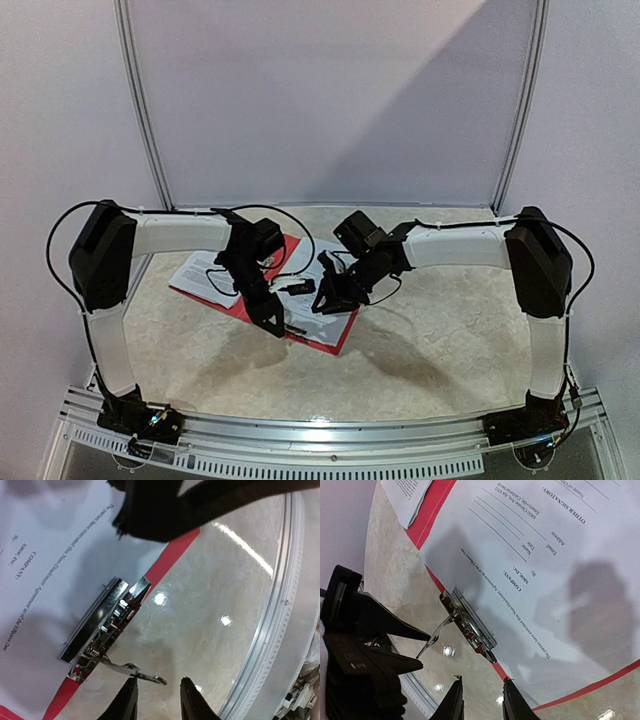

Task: Put the files into the folder
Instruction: Close the spring clip on the folder with some files.

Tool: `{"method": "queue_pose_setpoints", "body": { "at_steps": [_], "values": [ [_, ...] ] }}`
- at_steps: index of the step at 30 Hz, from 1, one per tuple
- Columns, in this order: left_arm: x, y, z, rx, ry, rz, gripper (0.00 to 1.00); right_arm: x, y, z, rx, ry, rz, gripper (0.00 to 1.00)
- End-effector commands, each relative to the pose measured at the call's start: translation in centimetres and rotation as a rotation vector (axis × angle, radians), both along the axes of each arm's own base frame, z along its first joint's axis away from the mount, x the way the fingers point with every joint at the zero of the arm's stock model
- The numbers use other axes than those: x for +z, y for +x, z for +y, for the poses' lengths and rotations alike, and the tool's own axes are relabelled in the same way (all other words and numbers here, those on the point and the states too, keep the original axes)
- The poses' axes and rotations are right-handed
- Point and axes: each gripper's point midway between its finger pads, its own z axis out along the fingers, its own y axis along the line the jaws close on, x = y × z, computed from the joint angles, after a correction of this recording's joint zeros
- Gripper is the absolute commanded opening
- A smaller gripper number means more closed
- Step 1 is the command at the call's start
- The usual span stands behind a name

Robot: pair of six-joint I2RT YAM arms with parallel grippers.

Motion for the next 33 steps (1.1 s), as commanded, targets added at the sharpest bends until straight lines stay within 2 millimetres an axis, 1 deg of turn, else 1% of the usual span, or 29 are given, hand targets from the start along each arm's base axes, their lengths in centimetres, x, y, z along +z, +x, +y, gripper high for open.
{"method": "queue_pose_setpoints", "body": {
  "at_steps": [1,3,5,6,7,9,11,12,15,17,18,20,22,24,26,33],
  "values": [
    [1.7,-1.2,-1.5,-0.054,-0.043,-0.004,0.29,1.6,0.1,-1.1,-0.018,-0.003,-0.031,0.26],
    [2.7,-1.0,-1.6,-0.067,-0.055,-0.024,0.29,1.7,0.1,-1.3,-0.024,-0.001,-0.031,0.26],
    [4.5,-0.5,-1.4,-0.086,-0.075,-0.081,0.29,2.3,-0.1,-1.1,-0.028,0.02,-0.03,0.26],
    [5.1,-0.2,-1.3,-0.093,-0.086,-0.103,0.29,2.6,-0.3,-0.9,-0.034,0.04,-0.023,0.26],
    [6.3,-0.1,-1.1,-0.098,-0.109,-0.131,0.29,2.9,-0.5,-0.4,-0.038,0.066,-0.015,0.27],
    [7.9,0.1,-0.6,-0.105,-0.15,-0.156,0.3,3.5,-1.0,0.3,-0.051,0.098,-0.004,0.31],
    [8.8,0.5,0.3,-0.092,-0.174,-0.172,0.31,3.8,-1.7,1.3,-0.057,0.123,0.0,0.34],
    [8.9,0.9,0.8,-0.075,-0.176,-0.182,0.31,4.0,-2.1,2.0,-0.063,0.145,0.009,0.35],
    [8.3,3.2,3.1,0.026,-0.156,-0.207,0.31,4.1,-3.0,3.5,-0.077,0.183,0.026,0.38],
    [7.1,5.2,5.2,0.116,-0.105,-0.234,0.31,3.6,-3.3,4.0,-0.086,0.171,0.036,0.38],
    [6.4,6.3,6.4,0.159,-0.067,-0.259,0.31,3.1,-3.6,4.3,-0.085,0.164,0.045,0.38],
    [4.8,7.7,8.0,0.207,-0.001,-0.308,0.31,2.6,-4.2,5.1,-0.076,0.172,0.068,0.38],
    [3.5,7.9,8.7,0.209,0.032,-0.33,0.31,1.9,-4.6,5.7,-0.071,0.161,0.088,0.36],
    [2.6,7.7,8.8,0.205,0.037,-0.326,0.31,1.4,-4.6,6.2,-0.07,0.152,0.096,0.33],
    [1.7,7.5,9.1,0.204,0.048,-0.321,0.31,0.5,-4.5,6.3,-0.076,0.135,0.104,0.31],
    [-0.7,7.1,9.6,0.201,0.082,-0.301,0.31,-0.3,-4.2,6.4,-0.089,0.119,0.101,0.22]
  ]
}}
